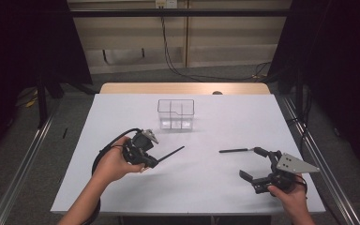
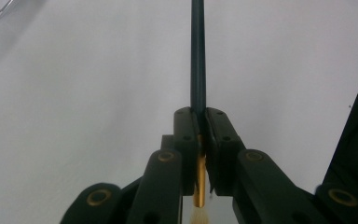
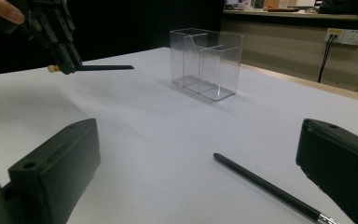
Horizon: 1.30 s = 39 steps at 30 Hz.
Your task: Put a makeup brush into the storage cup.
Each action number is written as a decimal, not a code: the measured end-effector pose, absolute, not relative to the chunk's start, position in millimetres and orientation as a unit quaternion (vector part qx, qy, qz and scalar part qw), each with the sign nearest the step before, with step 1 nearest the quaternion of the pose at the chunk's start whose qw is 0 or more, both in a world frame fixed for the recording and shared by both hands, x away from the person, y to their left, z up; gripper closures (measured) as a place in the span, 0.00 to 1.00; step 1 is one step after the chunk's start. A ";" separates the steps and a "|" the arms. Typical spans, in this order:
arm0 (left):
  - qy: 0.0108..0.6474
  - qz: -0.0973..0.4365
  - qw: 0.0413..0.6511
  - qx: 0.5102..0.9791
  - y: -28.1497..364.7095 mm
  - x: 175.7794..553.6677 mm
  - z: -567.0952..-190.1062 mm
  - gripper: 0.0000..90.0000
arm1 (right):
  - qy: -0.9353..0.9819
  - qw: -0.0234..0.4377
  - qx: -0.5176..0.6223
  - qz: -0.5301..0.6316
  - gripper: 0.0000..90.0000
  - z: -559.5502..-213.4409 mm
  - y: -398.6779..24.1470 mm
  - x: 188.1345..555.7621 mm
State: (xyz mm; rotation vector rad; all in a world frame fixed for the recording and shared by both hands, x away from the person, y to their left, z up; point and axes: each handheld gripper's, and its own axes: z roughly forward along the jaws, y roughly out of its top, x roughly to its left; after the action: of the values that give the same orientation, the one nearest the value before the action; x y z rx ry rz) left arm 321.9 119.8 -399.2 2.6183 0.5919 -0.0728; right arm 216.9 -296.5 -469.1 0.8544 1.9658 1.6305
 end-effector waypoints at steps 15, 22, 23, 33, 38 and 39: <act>0.194 -0.036 0.234 0.952 96.5 324.3 -395.0 0.93 | 0.733 0.196 0.306 0.576 0.00 -464.3 -286.8 226.5; 0.183 -0.043 0.236 0.953 87.5 323.8 -394.6 0.93 | 0.749 0.180 0.296 0.566 0.00 -459.1 -278.1 235.5; 0.182 -0.043 0.236 0.954 86.5 324.0 -394.6 0.93 | 0.750 0.174 0.297 0.565 0.00 -458.1 -277.0 237.3; 0.171 -0.048 0.232 0.956 78.5 323.0 -396.1 0.93 | 0.788 0.145 0.298 0.519 0.00 -448.9 -262.0 252.6; 0.164 -0.049 0.228 0.959 76.7 323.5 -395.7 0.93 | 0.803 0.132 0.290 0.503 0.00 -442.8 -255.3 258.7; 0.164 -0.050 0.229 0.958 76.3 323.4 -395.7 0.93 | 0.806 0.131 0.291 0.498 0.00 -440.9 -253.8 259.5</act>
State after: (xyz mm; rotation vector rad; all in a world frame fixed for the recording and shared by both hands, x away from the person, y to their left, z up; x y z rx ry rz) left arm 323.4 76.3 -395.7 2.6387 0.4504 -0.1369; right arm 259.5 -253.8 -440.9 0.8439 2.3418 1.4467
